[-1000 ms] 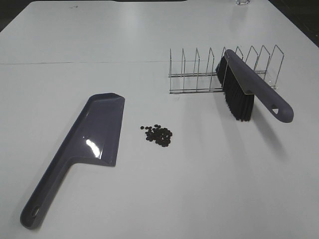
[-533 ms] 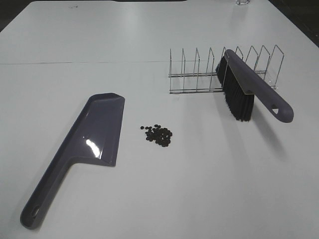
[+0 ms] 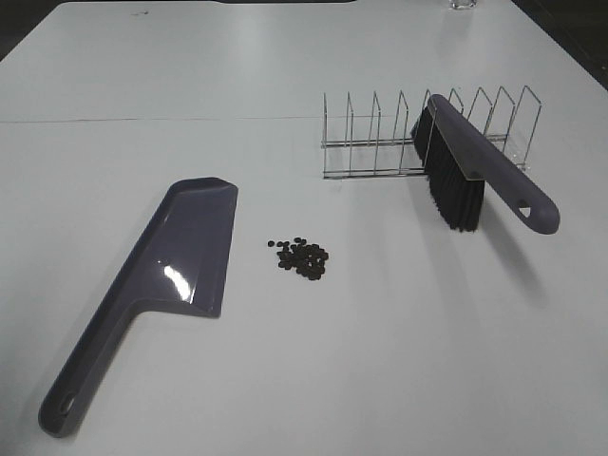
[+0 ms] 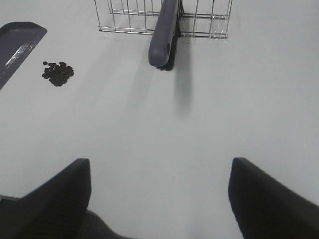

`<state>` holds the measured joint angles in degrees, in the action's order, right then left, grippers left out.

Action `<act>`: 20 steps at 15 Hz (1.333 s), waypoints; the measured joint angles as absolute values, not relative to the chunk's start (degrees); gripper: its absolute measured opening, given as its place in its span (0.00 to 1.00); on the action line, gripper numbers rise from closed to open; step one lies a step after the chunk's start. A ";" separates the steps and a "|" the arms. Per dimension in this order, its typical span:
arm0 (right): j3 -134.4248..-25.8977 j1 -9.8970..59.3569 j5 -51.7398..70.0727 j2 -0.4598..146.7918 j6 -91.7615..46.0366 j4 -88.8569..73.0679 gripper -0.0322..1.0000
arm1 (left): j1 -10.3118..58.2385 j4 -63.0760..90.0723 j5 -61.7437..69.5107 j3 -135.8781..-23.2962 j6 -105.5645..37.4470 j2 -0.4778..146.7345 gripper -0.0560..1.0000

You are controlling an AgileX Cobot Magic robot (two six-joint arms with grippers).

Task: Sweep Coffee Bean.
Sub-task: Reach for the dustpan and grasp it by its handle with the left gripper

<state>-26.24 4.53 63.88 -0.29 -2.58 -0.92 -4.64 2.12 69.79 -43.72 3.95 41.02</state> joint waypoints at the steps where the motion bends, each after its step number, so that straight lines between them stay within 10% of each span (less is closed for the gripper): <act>1: -26.24 4.53 63.88 -0.29 -2.58 -0.92 0.69 | -4.64 1.38 69.16 -44.00 4.81 42.91 0.99; 7: -26.24 4.53 63.88 -0.29 -2.58 -0.92 0.69 | -4.64 -0.80 68.12 -48.64 5.61 62.22 0.99; 20: -26.24 4.53 63.88 -0.29 -2.58 -0.92 0.69 | 21.54 1.20 50.53 -63.20 5.67 109.43 0.99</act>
